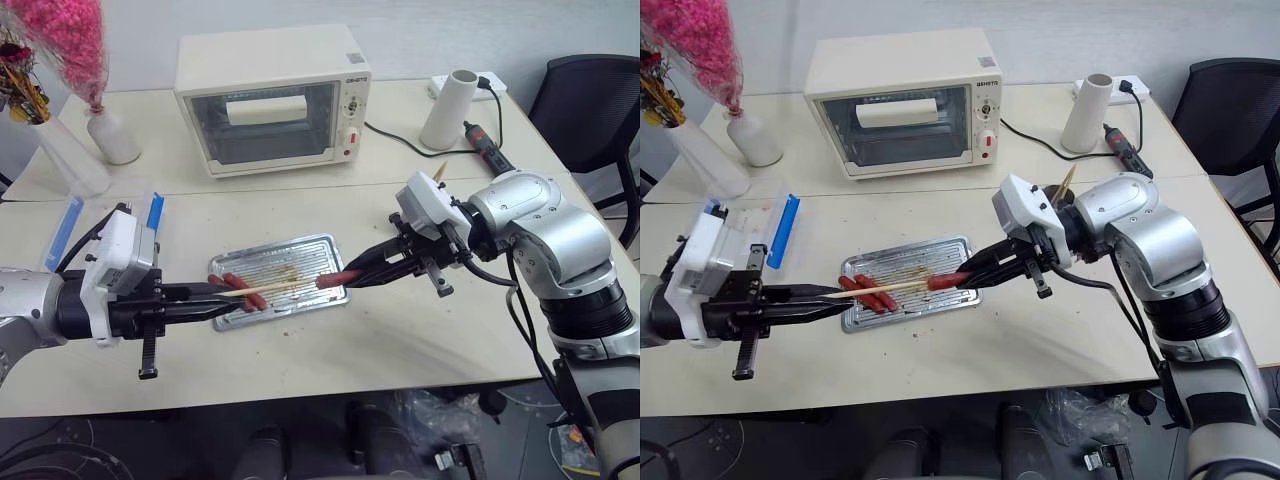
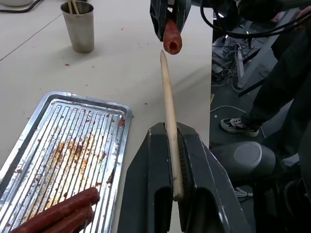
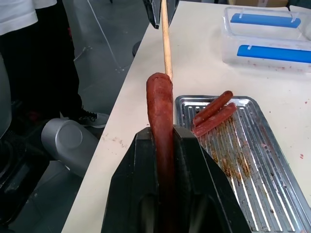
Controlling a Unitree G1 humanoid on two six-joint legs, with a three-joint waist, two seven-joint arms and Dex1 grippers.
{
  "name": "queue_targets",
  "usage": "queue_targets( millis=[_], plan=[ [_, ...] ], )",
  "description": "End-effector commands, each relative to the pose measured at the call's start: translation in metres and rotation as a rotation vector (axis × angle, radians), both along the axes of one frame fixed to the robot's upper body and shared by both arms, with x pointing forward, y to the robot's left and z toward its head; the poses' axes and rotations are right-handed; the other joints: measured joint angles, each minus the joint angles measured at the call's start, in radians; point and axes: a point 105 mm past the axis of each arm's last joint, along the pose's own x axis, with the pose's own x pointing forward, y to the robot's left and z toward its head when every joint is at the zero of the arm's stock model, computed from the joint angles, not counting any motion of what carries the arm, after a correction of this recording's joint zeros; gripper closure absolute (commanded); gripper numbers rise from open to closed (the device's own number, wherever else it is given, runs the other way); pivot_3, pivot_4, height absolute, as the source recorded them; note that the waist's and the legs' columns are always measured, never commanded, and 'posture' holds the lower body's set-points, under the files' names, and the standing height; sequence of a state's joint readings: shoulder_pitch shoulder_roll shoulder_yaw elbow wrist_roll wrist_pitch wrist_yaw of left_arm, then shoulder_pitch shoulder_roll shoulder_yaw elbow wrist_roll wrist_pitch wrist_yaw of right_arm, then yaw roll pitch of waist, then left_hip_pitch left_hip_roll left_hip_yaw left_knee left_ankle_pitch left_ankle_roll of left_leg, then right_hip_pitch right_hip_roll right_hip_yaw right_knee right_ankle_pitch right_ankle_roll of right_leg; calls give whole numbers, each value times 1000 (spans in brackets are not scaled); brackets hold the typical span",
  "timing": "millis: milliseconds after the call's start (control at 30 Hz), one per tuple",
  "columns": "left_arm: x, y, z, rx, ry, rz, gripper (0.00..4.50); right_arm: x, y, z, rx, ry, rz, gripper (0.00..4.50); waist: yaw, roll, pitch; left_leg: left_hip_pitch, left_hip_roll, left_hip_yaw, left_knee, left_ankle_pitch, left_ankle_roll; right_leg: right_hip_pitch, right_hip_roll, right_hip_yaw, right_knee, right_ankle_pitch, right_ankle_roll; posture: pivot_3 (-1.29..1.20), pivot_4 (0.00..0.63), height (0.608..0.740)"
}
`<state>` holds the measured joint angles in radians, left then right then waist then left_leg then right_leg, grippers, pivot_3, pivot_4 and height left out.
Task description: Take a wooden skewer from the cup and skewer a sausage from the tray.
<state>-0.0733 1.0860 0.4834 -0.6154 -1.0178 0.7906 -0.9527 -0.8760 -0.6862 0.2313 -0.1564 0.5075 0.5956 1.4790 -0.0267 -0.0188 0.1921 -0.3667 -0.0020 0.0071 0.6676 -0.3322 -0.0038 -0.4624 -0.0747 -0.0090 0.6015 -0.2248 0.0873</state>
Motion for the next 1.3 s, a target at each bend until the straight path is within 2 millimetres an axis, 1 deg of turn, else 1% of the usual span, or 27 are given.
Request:
queue_targets(
  millis=[33,300,733,1067,1300],
  plan=[
    [-1,-3,4,1,-31,-20,4500,-4,2,5,21,-20,13,4350,0,0,0,0,0,0,0,0,0,0,0,0,0,0,0,0,150,740],
    [-2,4,6,22,-33,-6,4500,2,-4,3,8,-19,-8,4350,0,0,0,0,0,0,0,0,0,0,0,0,1,0,0,0,150,740],
    [0,6,8,32,-49,-2,4500,5,-6,-4,-8,-18,-15,4350,-1,0,0,0,-1,0,0,0,0,0,0,0,3,0,0,0,150,740],
    [1,1,6,27,-51,-16,4500,0,1,3,23,-21,1,4350,0,0,0,0,-1,0,1,0,0,0,1,0,3,0,0,0,150,740],
    [4,-3,7,21,-53,-29,4500,-5,10,11,62,-9,16,4350,0,0,0,0,-1,0,1,0,0,0,1,0,4,0,0,0,150,740]
  ],
)
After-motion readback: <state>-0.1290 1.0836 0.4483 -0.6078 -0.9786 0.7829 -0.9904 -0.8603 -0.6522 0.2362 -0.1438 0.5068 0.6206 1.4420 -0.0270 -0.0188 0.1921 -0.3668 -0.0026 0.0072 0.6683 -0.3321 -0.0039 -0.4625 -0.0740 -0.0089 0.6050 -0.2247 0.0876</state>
